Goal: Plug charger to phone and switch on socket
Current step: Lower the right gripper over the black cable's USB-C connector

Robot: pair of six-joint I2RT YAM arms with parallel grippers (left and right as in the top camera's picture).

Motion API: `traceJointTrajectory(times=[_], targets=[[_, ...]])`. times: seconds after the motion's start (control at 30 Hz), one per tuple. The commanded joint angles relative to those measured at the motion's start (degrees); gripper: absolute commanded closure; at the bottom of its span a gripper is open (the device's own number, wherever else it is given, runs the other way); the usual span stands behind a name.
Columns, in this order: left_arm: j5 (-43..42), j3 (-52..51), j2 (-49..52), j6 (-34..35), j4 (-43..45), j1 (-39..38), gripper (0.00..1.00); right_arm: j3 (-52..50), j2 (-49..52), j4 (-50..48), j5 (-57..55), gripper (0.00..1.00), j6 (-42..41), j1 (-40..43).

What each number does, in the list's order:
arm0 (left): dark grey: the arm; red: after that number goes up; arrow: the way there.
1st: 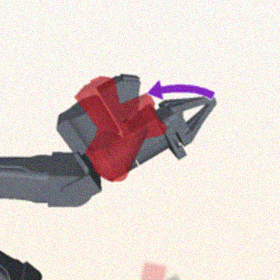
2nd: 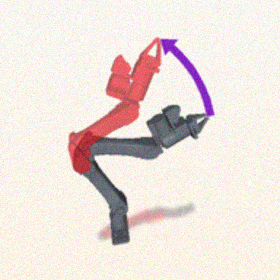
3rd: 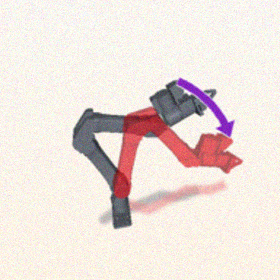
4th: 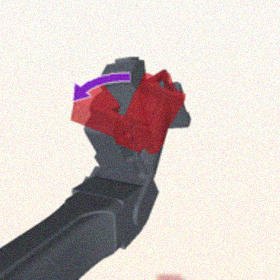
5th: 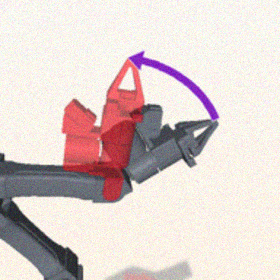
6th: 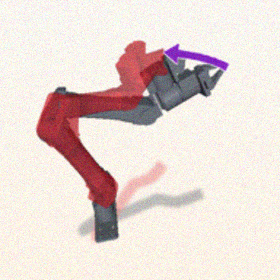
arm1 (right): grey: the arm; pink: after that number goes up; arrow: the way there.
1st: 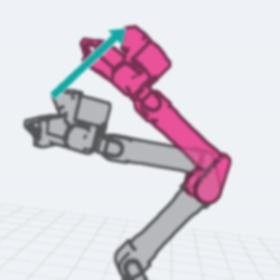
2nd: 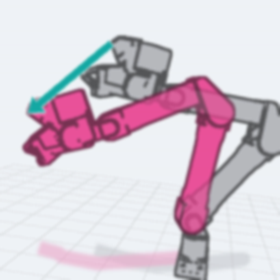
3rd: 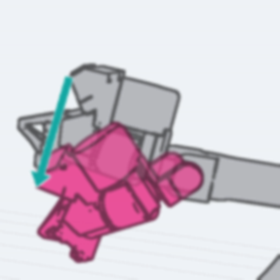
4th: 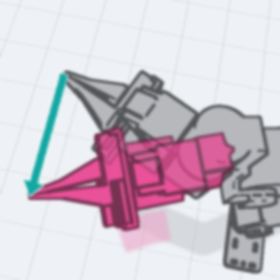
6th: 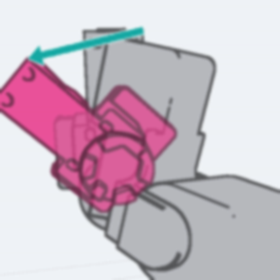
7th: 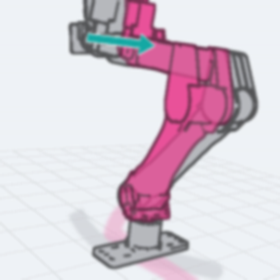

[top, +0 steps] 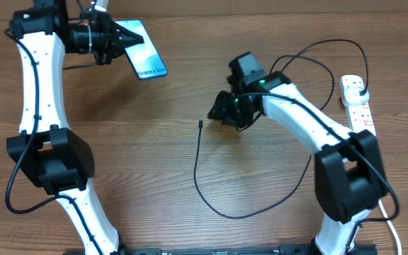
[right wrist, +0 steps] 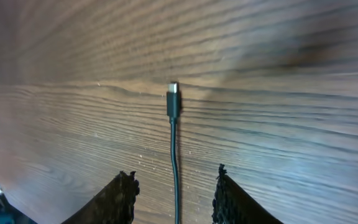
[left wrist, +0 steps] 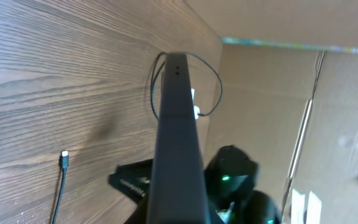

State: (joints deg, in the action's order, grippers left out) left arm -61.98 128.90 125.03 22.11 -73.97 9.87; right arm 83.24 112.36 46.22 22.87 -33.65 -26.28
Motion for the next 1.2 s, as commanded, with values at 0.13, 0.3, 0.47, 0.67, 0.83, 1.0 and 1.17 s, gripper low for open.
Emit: traceJointTrajectory(times=[0.13,0.3,0.47,0.67,0.83,1.0,1.17], targets=[[1.4,0.6,-1.0,1.9,-1.3,0.7,0.96,1.7,4.3,-3.1,0.5,0.61,-3.0,-3.6],[1.5,0.6,-1.0,1.7,-2.3,0.7,0.96,1.6,6.3,-5.0,-0.5,0.62,-5.8,-4.1],[1.6,0.6,-1.0,1.7,-2.3,0.7,0.96,1.6,7.8,-7.1,-0.6,0.65,-7.0,-4.9],[1.6,0.6,-1.0,1.7,-2.5,0.7,0.96,1.5,8.2,-8.2,-3.7,0.67,-11.4,-5.9],[1.6,0.6,-1.0,1.7,-2.6,0.7,0.96,1.1,8.2,-9.0,-3.9,0.68,-13.0,-5.9],[1.6,0.6,-1.0,1.7,-3.4,0.7,0.96,0.2,8.2,-10.0,-4.0,0.72,-14.9,-5.9],[1.6,0.6,-1.0,1.4,-3.7,0.7,0.96,-2.0,8.2,-12.2,-3.9,0.72,-15.9,-6.0]])
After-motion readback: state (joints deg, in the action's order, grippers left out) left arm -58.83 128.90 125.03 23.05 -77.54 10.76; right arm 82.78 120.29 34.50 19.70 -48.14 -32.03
